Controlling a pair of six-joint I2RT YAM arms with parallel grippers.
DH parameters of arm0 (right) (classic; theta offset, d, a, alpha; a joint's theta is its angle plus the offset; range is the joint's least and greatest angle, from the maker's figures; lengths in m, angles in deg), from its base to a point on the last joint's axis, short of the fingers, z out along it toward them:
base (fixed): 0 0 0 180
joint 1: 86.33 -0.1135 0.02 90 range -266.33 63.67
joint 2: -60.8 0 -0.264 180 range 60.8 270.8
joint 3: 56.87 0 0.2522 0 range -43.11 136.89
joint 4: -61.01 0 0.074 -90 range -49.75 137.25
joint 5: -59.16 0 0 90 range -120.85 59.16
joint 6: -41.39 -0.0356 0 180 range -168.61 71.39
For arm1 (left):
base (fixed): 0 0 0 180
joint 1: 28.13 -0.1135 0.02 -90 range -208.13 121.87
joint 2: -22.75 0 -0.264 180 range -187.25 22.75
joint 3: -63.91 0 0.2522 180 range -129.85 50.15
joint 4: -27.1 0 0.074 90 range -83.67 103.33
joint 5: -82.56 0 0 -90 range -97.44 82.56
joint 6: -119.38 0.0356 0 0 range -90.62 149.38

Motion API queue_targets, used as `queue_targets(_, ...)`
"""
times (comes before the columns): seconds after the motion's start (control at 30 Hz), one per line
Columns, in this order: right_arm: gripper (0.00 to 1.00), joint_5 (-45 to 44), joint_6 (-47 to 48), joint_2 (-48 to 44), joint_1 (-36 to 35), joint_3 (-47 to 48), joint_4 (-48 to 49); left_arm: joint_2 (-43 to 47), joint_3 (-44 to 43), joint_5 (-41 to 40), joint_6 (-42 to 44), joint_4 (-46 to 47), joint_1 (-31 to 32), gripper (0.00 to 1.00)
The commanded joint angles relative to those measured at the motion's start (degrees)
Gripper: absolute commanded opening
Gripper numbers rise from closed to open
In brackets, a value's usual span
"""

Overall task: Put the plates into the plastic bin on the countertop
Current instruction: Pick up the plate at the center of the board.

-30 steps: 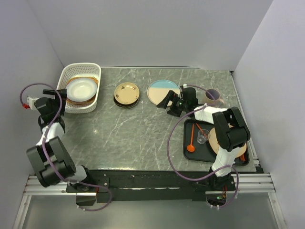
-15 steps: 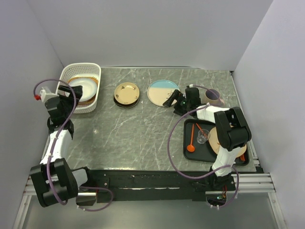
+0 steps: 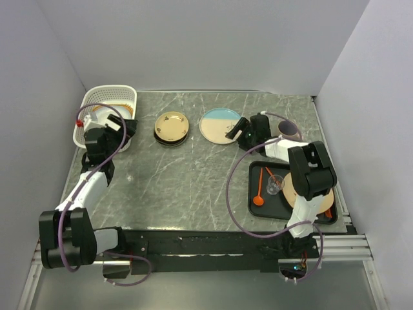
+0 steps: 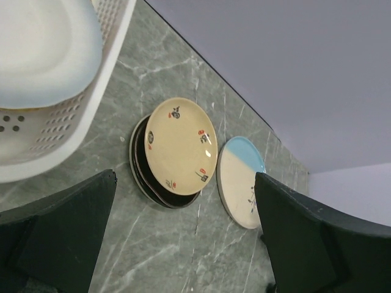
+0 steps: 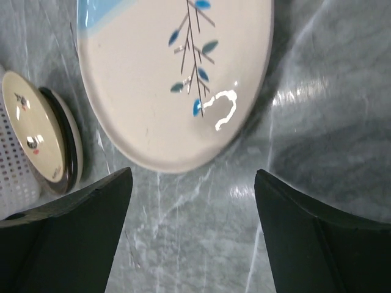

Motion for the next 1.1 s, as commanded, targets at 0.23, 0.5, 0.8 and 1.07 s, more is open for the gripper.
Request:
queue_targets(0.23,0.45,-6.2,-0.1,6.5,0.5,9.8,-5.1,-0.1,0.0,-2.6,3.0,3.8,4.3,0.99)
queue_targets(0.5,0.2,-7.5,3.7,9.5,0.9,11.8,-9.8,-1.6,0.4,-1.8,3.0,4.9,4.4,0.99)
queue_targets(0.8,0.04,-5.5,9.8,11.1,-0.2,14.9,-16.7,-4.4,-0.2,-1.6,3.3,6.1,7.9,0.99)
queue_targets(1.07,0.0,-5.5,14.9,10.0,-2.6,13.4,-22.0,-9.9,-3.4,-1.2,4.6,4.9,13.7,0.99)
